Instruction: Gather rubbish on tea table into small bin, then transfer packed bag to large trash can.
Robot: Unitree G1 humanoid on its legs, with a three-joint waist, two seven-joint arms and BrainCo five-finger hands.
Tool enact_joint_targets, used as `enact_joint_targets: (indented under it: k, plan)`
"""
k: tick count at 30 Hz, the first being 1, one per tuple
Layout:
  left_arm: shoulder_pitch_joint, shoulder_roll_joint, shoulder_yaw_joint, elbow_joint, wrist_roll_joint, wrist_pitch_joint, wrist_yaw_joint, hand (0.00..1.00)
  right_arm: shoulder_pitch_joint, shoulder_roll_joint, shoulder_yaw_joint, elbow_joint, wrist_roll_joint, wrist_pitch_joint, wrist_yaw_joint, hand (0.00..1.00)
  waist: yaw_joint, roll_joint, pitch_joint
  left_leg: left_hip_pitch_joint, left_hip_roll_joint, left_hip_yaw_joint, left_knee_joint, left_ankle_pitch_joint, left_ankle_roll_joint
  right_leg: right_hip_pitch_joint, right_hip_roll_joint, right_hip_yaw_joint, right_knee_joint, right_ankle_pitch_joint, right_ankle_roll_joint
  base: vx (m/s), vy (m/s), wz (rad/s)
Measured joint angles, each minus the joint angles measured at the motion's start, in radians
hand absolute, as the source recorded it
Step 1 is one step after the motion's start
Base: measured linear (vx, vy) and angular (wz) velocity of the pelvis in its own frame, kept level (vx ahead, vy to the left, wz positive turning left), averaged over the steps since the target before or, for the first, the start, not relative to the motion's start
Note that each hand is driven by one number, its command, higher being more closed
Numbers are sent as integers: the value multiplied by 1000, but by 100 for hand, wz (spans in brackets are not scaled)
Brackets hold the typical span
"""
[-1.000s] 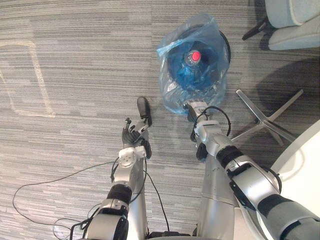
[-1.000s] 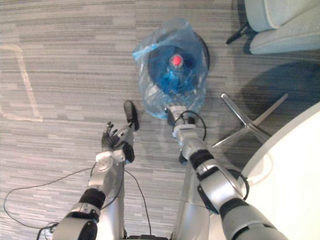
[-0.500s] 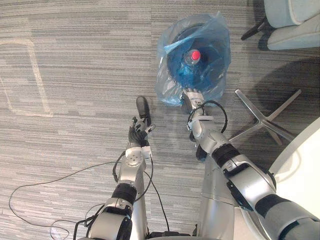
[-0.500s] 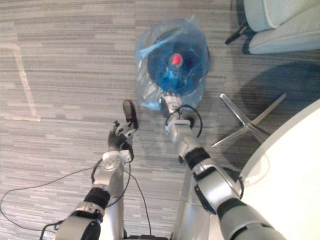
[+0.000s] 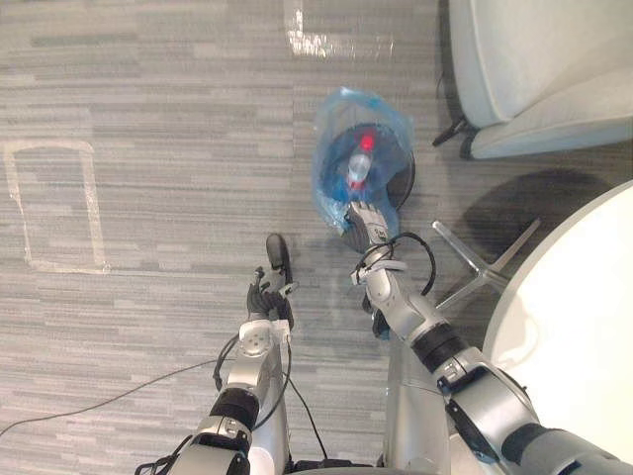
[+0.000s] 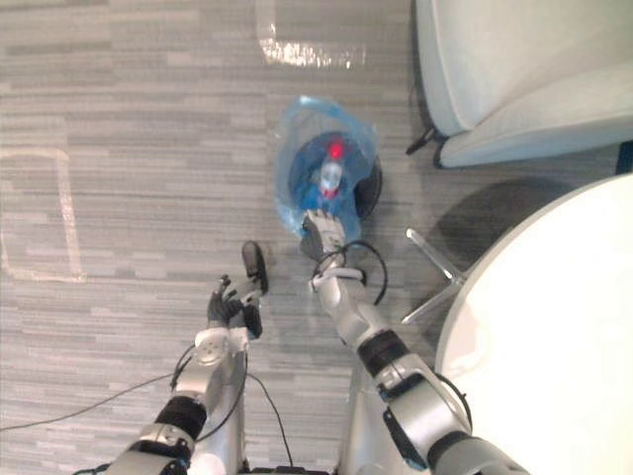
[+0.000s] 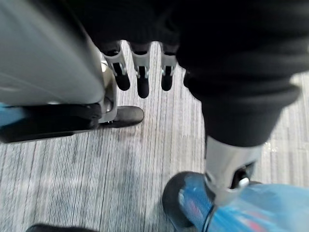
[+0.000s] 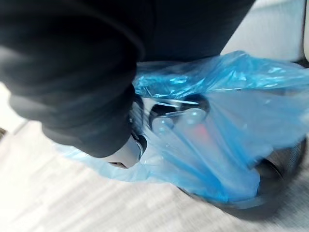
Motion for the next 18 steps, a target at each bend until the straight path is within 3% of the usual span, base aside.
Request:
enact_joint_targets:
  k: [7, 14, 18]
  plan:
    - [99, 19, 7, 76, 22, 34, -32, 0, 185, 37, 20, -111, 81, -24, 71, 100, -5, -52, -75, 251, -2, 0, -109, -3, -19, 270, 19, -30, -136, 0, 5, 82, -42, -2]
    - [149, 22, 4, 133, 40, 61, -69, 0, 290, 49, 20, -183, 149, -37, 141, 100, -7, -65, -149, 442, -2, 10, -191, -8, -25, 481, 40, -42, -270, 15, 17, 137, -17, -5]
    - [160, 37, -7, 199, 56, 65, -88, 0, 321, 48, 6, -218, 193, -69, 174, 100, -17, -59, -203, 527, -6, 18, -248, -5, -29, 579, 63, -30, -382, 54, 24, 121, 8, -15]
